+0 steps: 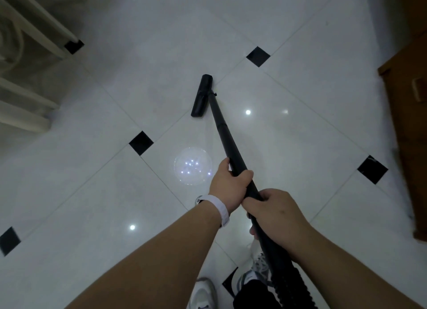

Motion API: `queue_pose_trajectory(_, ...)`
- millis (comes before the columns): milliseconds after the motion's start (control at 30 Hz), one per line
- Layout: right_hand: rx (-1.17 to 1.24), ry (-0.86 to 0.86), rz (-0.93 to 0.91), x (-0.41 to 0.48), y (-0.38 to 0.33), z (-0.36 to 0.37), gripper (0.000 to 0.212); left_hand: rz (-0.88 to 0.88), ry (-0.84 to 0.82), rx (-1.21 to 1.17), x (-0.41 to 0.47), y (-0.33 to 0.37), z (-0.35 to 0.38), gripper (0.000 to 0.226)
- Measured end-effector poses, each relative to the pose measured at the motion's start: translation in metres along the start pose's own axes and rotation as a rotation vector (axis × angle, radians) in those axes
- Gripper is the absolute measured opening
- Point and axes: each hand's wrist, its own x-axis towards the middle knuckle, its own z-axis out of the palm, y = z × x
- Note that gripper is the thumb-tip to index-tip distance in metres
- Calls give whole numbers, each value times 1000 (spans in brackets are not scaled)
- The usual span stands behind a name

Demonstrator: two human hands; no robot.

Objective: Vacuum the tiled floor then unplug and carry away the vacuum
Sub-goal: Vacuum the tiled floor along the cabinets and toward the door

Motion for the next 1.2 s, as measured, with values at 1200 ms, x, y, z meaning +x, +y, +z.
queue_pose_trajectory(1200,289,187,114,43,17,-138,20,91,-253,287,47,84,151,32)
